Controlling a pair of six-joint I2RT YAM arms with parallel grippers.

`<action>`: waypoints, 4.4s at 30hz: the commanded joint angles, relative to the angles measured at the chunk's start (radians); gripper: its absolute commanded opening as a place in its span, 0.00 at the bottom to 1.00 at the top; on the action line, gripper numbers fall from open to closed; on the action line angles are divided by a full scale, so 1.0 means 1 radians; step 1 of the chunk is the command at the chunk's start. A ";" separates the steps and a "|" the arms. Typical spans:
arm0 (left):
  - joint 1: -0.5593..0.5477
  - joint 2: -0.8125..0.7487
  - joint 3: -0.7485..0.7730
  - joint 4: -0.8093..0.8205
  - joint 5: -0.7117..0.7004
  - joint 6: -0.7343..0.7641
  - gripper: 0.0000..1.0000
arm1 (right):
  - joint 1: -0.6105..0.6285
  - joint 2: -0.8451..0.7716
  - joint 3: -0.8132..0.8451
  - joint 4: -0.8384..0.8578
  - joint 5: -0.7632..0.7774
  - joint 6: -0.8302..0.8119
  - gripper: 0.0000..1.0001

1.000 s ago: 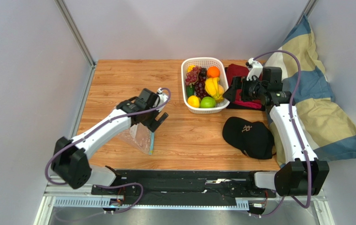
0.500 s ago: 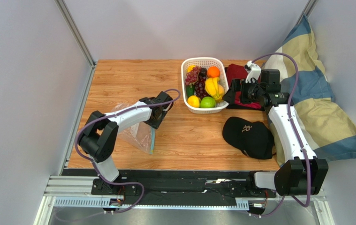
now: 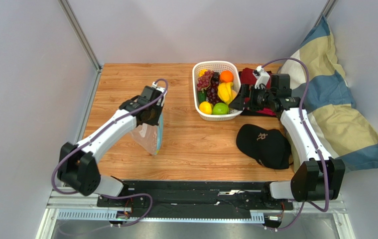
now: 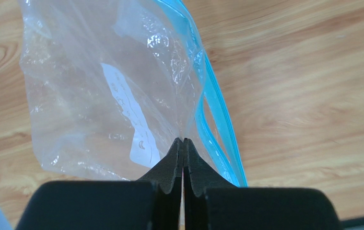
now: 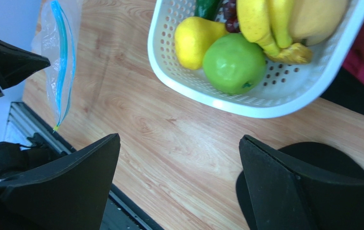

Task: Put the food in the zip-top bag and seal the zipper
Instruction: Pick up the zipper food storage bag at the center of the board, then open the zipper of the food storage bag.

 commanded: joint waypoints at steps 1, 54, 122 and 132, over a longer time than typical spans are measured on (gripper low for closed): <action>0.042 -0.179 0.053 -0.019 0.307 0.069 0.00 | 0.056 0.023 0.031 0.115 -0.107 0.108 1.00; 0.199 -0.330 0.203 -0.059 0.591 -0.153 0.92 | 0.613 0.363 0.238 0.637 -0.121 0.673 0.00; 0.383 -0.088 0.259 -0.442 0.561 0.196 0.18 | 0.581 0.395 0.292 0.135 0.076 0.242 0.00; 0.364 -0.089 0.271 -0.439 0.595 0.192 0.52 | 0.630 0.415 0.298 0.183 -0.047 0.374 0.00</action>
